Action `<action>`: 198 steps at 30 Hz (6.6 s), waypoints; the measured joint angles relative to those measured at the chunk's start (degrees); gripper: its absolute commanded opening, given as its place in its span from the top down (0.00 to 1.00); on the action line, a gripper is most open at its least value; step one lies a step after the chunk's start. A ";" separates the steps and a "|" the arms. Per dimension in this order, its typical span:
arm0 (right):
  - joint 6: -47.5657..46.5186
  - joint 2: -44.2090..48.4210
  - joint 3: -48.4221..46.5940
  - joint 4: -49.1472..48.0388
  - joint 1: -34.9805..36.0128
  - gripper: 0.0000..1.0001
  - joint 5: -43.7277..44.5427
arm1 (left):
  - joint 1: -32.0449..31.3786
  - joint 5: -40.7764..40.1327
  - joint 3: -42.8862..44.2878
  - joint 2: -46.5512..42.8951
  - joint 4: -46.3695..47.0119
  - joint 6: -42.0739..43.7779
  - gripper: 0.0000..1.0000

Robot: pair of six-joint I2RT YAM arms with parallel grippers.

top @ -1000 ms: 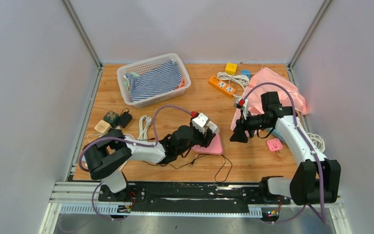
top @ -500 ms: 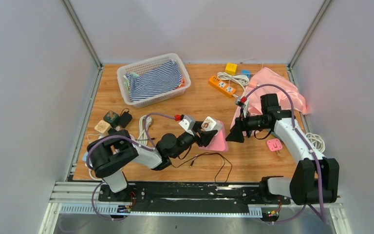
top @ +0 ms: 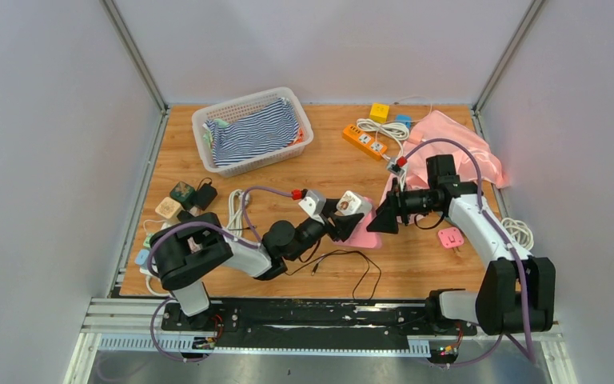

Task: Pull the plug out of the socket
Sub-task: Remove the plug from the socket.

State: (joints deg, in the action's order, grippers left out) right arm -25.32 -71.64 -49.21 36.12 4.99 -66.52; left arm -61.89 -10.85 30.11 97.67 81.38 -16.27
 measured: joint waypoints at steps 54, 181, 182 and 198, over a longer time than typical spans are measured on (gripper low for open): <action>2.86 -2.62 0.31 -0.72 1.49 1.00 7.10 | -10.80 -15.69 6.29 -1.33 -13.70 20.46 1.00; 2.03 -4.13 0.15 2.71 3.19 1.00 2.21 | -16.15 -25.27 14.27 -14.45 -47.82 13.62 1.00; 1.77 -4.13 0.15 2.64 3.19 1.00 2.14 | -17.16 -27.69 15.50 -13.29 -47.91 15.80 1.00; 0.81 -5.14 0.15 1.68 2.99 1.00 9.62 | -16.00 -25.33 19.56 -18.16 -47.76 12.55 1.00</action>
State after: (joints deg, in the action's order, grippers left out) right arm -24.51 -76.77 -49.06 37.80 7.99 -56.90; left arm -77.89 -36.18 49.67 79.50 33.63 -3.73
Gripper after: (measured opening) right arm 0.368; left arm 0.601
